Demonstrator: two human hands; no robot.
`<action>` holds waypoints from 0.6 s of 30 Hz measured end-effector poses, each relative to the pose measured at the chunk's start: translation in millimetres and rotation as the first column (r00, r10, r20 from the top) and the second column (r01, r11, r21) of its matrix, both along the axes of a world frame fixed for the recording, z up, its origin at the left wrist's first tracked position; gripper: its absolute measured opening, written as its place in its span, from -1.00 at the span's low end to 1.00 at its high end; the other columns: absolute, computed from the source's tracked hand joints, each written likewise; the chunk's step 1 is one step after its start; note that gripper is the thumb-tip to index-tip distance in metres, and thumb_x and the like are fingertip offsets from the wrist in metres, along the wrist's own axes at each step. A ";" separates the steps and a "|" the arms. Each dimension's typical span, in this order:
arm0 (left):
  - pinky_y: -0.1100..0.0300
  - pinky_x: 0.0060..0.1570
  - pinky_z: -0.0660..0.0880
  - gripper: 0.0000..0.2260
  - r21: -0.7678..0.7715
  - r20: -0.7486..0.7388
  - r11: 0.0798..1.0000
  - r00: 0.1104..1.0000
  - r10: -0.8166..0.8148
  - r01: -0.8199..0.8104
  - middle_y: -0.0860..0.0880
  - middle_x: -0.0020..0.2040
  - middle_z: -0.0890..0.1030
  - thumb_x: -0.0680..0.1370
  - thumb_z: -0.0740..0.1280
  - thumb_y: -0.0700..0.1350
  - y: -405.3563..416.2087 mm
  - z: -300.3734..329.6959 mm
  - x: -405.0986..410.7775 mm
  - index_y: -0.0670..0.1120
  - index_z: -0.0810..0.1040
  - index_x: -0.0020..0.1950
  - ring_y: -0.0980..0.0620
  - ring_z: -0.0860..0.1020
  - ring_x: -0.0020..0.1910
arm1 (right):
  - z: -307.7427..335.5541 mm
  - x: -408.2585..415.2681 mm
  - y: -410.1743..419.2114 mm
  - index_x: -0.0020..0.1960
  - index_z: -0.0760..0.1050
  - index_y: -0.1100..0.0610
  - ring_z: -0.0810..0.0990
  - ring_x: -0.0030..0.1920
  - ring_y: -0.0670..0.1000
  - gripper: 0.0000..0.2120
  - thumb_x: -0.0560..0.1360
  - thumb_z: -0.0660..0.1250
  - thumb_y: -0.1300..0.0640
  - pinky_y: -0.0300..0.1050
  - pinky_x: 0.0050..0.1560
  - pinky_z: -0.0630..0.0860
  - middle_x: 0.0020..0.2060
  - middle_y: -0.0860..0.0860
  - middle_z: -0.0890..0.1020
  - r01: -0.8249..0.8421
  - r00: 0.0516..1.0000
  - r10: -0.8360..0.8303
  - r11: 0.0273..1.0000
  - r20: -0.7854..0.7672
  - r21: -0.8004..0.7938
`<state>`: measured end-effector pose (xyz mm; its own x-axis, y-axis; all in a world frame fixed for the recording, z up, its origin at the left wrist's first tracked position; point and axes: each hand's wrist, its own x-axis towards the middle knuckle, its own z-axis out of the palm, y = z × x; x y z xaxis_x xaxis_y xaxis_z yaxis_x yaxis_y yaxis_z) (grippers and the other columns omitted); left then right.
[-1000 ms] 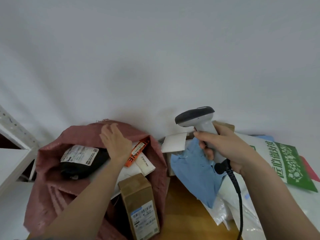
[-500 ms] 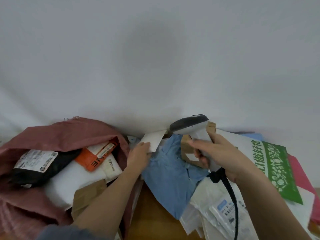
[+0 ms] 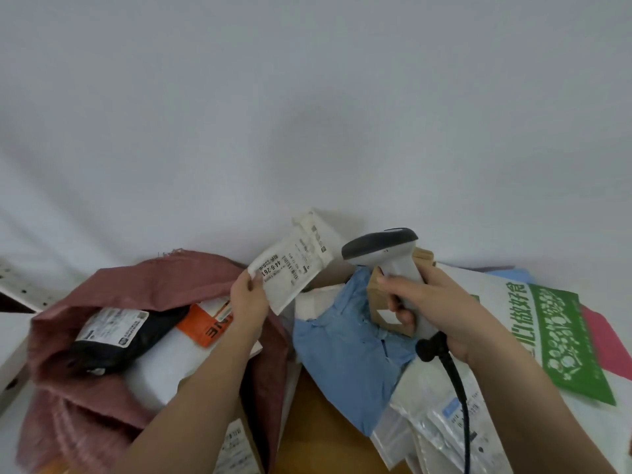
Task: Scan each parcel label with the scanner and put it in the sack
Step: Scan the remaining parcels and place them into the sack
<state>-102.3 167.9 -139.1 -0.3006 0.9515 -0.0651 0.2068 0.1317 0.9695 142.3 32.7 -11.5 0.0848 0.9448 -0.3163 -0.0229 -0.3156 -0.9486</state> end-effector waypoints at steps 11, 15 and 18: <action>-0.01 -0.19 0.54 -0.76 -0.189 0.658 0.980 0.749 0.077 0.065 -0.13 0.09 0.62 0.70 0.09 -0.13 -22.8 40.2 -44.9 -0.17 0.45 0.28 -0.10 0.60 0.01 | 25.9 -61.6 -18.1 -0.24 0.48 0.16 0.39 -0.55 -0.07 -0.79 0.52 0.38 0.11 -0.25 -0.50 0.39 -0.47 0.03 0.54 -0.089 0.996 0.087 0.991 0.032 0.097; -0.04 -0.16 0.56 -0.75 -0.215 0.719 0.973 0.688 0.100 0.084 -0.23 0.17 0.58 0.63 0.13 -0.36 -26.1 47.6 -67.2 -0.25 0.40 0.29 -0.13 0.60 0.01 | 30.9 -84.4 -22.1 -0.22 0.49 0.14 0.40 -0.54 -0.07 -0.81 0.52 0.39 0.09 -0.25 -0.47 0.40 -0.46 0.02 0.55 -0.086 0.996 0.085 0.991 0.018 0.101; -0.08 -0.13 0.56 -0.64 -0.254 0.753 0.959 0.648 0.116 0.123 -0.32 0.25 0.52 0.56 0.10 -0.48 -29.8 51.6 -78.1 -0.30 0.32 0.34 -0.22 0.58 0.10 | 36.6 -99.8 -23.4 -0.16 0.49 0.18 0.39 -0.53 -0.06 -0.82 0.53 0.38 0.08 -0.25 -0.48 0.39 -0.43 0.05 0.56 -0.087 0.996 0.088 0.991 -0.005 0.105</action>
<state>-180.4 138.1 -87.4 -0.0285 0.8610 -0.5079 -0.5783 0.4002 0.7109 42.5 9.3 25.1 -0.0023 0.9763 -0.2162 -0.0083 -0.2162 -0.9763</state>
